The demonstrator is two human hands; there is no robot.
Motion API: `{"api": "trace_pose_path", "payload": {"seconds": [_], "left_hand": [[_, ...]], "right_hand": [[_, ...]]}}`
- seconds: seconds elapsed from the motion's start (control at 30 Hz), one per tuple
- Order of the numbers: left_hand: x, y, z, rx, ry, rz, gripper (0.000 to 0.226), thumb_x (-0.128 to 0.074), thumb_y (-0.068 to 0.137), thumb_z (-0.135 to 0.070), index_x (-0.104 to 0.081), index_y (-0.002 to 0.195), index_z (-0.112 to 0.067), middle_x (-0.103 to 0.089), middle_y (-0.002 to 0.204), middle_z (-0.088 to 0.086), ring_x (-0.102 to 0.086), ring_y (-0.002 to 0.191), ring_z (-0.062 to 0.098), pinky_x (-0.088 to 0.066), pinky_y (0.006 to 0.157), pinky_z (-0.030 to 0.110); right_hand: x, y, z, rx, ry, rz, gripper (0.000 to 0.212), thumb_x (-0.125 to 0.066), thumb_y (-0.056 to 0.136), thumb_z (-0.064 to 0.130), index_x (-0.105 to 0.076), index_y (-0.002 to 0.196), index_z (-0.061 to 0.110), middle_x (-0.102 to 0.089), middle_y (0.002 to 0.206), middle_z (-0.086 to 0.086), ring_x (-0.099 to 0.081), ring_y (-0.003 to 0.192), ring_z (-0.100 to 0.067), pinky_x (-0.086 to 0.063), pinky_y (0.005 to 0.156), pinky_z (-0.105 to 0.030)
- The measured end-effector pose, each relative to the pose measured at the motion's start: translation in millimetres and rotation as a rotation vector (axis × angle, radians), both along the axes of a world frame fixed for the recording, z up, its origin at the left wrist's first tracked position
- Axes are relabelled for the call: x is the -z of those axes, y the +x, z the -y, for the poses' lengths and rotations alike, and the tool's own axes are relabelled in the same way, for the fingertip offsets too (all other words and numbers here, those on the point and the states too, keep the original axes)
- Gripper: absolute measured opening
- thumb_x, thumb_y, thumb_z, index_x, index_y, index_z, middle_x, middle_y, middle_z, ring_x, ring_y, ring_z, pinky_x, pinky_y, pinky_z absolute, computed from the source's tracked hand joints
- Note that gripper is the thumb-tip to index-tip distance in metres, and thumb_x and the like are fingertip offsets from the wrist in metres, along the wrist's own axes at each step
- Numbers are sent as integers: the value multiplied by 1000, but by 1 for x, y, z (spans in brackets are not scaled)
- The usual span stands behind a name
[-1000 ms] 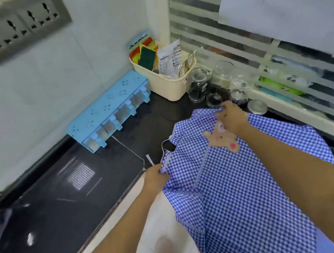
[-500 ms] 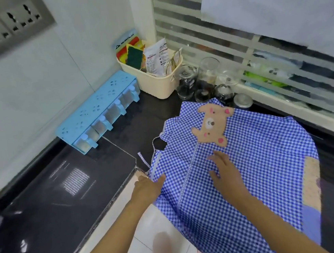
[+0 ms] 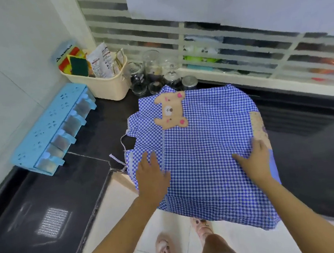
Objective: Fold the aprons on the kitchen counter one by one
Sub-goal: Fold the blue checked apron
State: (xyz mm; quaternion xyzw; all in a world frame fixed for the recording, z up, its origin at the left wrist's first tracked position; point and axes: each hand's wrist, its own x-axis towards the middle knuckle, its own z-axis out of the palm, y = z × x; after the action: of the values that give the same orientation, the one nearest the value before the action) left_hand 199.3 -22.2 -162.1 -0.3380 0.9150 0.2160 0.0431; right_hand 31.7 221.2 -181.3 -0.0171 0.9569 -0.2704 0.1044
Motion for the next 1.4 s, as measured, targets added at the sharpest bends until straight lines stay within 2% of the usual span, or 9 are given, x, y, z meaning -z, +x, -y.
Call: {"api": "trace_pose_path", "payload": {"seconds": [0.2,0.43,0.6,0.83,0.9,1.0,1.13,1.27,1.4], "left_hand": [[20,-25,-45,106,106,236,82,-38,95,-57,7,153,-21,19,158,13,15,144,40,0,113,62],[30,-39,-59,177,112,406,99,-46,81,-74,19,148,-39,38,150,15,31,136,46,4,104,73],[24,-43,-61,211,143,446,99,-53,80,-71,13,148,-43,35,152,11,29,138,43,3,106,71],[22,-62,-125,414,172,363,95,-50,87,-65,11,152,-31,31,154,8,27,141,38,6,109,67],[22,-79,-144,500,138,366,95,-48,89,-63,12,152,-24,28,156,9,25,142,38,5,111,65],[18,-105,-168,529,77,374,92,-48,92,-57,12,153,-21,24,157,11,21,144,36,4,113,62],[7,-128,-170,204,25,294,100,-60,85,-55,0,153,-12,3,159,15,-1,147,33,-10,113,58],[-1,-135,-133,-190,176,272,108,-73,68,-64,-25,141,1,-31,143,19,-32,133,33,-33,106,51],[-4,-136,-125,-262,620,193,83,-84,68,-40,-46,125,5,-53,127,14,-57,109,30,-50,84,37]], "right_hand": [[-17,-49,-40,276,-183,332,109,-78,64,53,-27,146,1,-38,146,-20,-44,126,-40,-42,99,-55],[-37,-82,-36,266,-471,644,57,-74,82,26,-54,128,0,-64,93,-8,-62,80,-25,-49,61,-36],[-28,-93,-39,351,-480,607,65,-74,81,13,-43,137,1,-60,118,-20,-59,84,-32,-50,80,-42],[-8,-86,-145,588,-687,538,40,-63,88,12,-54,126,3,-55,131,-22,-62,94,-32,-47,88,-45],[2,-87,-184,786,-731,554,60,-64,88,19,-39,141,5,-48,139,-19,-54,115,-39,-44,93,-47],[17,-78,-233,970,-818,438,59,-68,85,17,-44,137,9,-54,133,-15,-60,104,-34,-49,84,-46],[-13,-36,-246,995,-849,203,44,-53,94,22,-46,135,9,-52,136,-15,-54,119,-33,-46,99,-49],[-16,-23,-244,1039,-873,142,42,-52,95,19,-45,137,19,-52,135,-8,-56,116,-28,-45,101,-47],[-9,-19,-239,1239,-839,259,38,-60,92,11,-50,127,0,-56,129,-18,-59,107,-30,-47,98,-45]]}}
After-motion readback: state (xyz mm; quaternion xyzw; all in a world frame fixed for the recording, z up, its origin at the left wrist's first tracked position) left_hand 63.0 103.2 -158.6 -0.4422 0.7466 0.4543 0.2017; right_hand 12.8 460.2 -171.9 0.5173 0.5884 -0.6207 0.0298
